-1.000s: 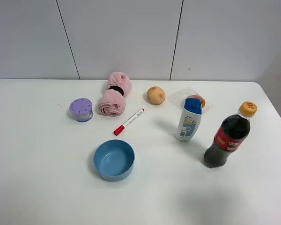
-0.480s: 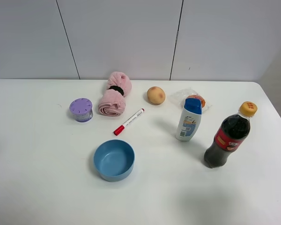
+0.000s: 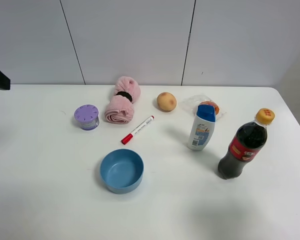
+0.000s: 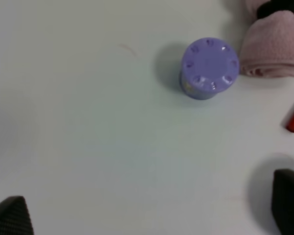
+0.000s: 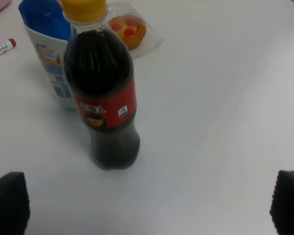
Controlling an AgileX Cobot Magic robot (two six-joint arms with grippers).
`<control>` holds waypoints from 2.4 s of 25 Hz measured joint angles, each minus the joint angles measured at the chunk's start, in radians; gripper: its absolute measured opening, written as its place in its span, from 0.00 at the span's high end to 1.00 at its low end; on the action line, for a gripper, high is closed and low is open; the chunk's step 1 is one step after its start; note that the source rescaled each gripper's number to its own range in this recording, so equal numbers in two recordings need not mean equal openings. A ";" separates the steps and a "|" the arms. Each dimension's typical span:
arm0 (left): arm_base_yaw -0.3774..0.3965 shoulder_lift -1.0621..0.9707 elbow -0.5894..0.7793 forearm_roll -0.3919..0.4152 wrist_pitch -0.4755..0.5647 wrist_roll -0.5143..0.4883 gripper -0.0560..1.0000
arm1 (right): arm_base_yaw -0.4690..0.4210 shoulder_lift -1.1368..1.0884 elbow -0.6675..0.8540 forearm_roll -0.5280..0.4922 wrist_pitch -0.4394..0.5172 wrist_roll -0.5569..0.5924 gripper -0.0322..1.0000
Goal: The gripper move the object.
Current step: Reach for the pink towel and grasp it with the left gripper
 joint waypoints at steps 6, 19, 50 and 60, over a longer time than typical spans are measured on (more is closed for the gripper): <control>-0.091 0.132 -0.122 0.014 -0.001 -0.015 0.01 | 0.000 0.000 0.000 0.000 0.000 0.000 0.00; -0.277 0.468 -0.371 0.019 0.003 -0.043 0.01 | 0.000 0.000 0.000 0.000 0.000 0.000 0.00; -0.400 1.084 -0.847 0.046 0.012 -0.040 0.00 | 0.000 0.000 0.000 0.000 0.000 0.000 0.00; -0.404 1.163 -0.847 0.040 -0.082 -0.038 0.00 | 0.000 0.000 0.000 0.000 0.000 0.000 0.00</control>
